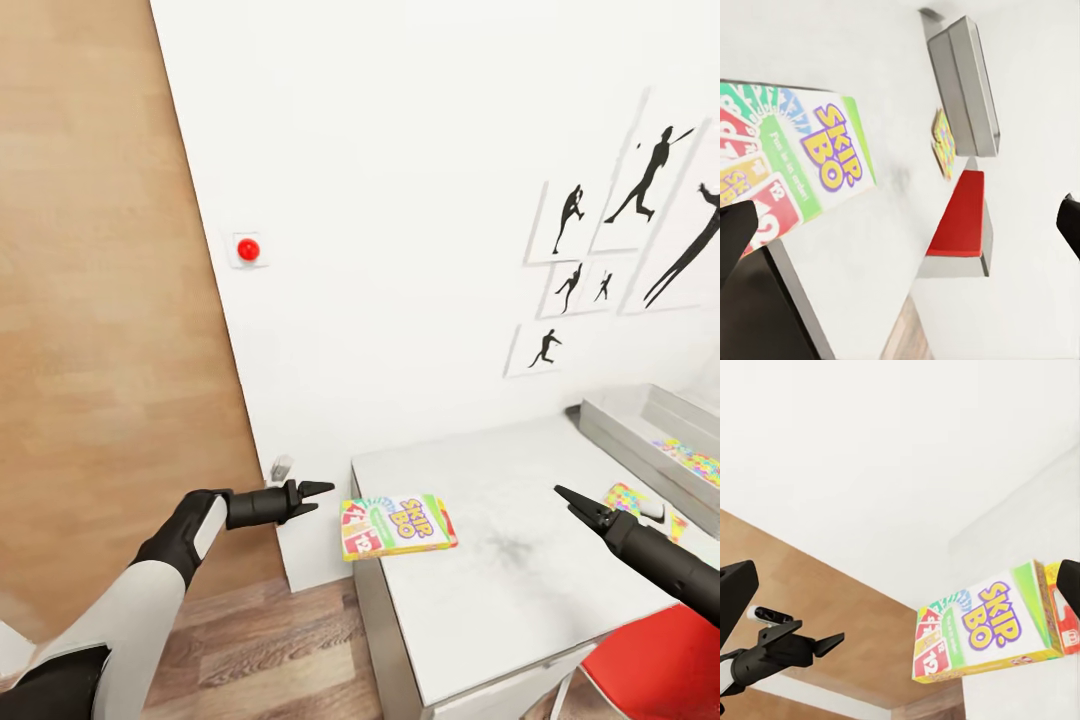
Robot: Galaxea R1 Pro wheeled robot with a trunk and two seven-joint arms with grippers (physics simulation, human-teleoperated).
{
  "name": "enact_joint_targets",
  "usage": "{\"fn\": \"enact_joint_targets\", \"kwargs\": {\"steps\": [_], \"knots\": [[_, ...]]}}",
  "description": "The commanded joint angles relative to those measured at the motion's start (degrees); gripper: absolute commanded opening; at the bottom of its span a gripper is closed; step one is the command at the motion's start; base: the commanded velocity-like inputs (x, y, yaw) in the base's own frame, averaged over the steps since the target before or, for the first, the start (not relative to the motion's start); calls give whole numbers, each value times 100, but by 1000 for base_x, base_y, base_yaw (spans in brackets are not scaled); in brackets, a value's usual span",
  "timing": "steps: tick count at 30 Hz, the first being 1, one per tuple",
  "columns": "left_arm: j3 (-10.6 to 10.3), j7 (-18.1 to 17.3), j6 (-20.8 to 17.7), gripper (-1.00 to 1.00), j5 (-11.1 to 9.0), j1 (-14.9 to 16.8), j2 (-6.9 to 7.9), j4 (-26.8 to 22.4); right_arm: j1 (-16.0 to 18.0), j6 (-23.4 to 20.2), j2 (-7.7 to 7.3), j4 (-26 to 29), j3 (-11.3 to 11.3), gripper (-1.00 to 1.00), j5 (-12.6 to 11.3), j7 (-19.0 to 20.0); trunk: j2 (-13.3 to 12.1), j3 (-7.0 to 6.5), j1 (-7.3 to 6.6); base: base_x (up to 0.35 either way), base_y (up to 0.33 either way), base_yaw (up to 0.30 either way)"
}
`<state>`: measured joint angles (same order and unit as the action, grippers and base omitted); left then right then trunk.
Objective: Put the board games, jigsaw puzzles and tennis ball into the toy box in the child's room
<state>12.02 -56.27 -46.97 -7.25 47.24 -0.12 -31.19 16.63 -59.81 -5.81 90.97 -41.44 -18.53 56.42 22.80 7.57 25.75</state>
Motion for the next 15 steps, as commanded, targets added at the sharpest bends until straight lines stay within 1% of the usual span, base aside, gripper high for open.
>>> {"fn": "enact_joint_targets", "kwargs": {"steps": [1,6,15], "knots": [[13,-26,-31,100,-5,5,-2,1,7,-19,0,0,-6,100,25,36,12,10,4,4,0,-68],[17,-110,-34,100,-10,5,1,-1,7,-19,0,0,9,100,25,36,12,4,4,1,0,-27],[20,-129,-63,100,-15,5,3,-1,7,-19,0,0,15,100,25,36,373,165,201,0,0,-2]]}}
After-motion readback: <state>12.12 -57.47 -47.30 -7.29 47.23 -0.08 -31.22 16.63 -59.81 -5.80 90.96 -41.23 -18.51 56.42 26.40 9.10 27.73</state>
